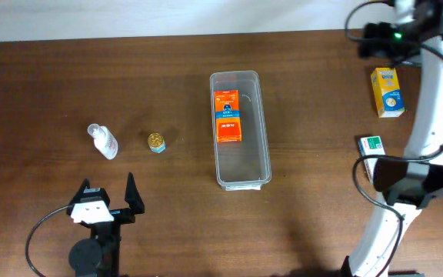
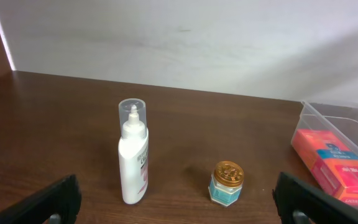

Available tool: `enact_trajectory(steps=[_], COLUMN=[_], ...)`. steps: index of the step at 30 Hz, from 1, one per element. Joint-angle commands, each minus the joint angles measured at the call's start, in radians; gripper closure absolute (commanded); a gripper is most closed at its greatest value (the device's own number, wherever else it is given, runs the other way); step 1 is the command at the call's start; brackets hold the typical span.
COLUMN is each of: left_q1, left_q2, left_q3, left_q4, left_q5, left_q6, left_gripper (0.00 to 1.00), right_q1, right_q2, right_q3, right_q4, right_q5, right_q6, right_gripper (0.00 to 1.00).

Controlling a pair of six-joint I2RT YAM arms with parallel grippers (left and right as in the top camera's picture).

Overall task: Pack container
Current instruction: 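Raise the right gripper and move it to the yellow WOODS' box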

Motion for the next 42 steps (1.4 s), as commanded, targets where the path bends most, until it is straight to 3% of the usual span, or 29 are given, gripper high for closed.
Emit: enact_trajectory(steps=[1,9,18,29,35,42], left_q1=[-0.004,-0.004,-0.004,-0.004,-0.004,-0.004], left_q2=[-0.007,-0.007,-0.007,-0.007,-0.007,-0.007], left_q3=[-0.005,-0.005,-0.005,-0.005,-0.005,-0.005], left_q4=[-0.004,-0.004,-0.004,-0.004,-0.004,-0.004], left_q5=[-0.008,-0.008,-0.008,-0.008,-0.008,-0.008], left_q6=[-0.006,-0.006,-0.006,-0.006,-0.006,-0.006], left_gripper=[0.01,0.01,0.01,0.01,0.01,0.01], right_q1=[-0.065,-0.173,-0.189,-0.189,-0.189,-0.189], right_q2=[-0.021,-0.018,0.048,0.128,0.181,0.231], right_q3=[0.016,0.016,-0.032,-0.035,-0.035,-0.061], right_q4=[0.000,0.043,0.231,0.402,0.399,0.372], right_q5=[0.052,0.080,0.085,0.080,0.074,-0.011], right_q6=[-0.091,-0.100,-0.239,-0.239,-0.239,-0.341], right_gripper=[0.02,0.02,0.02,0.02,0.02,0.02])
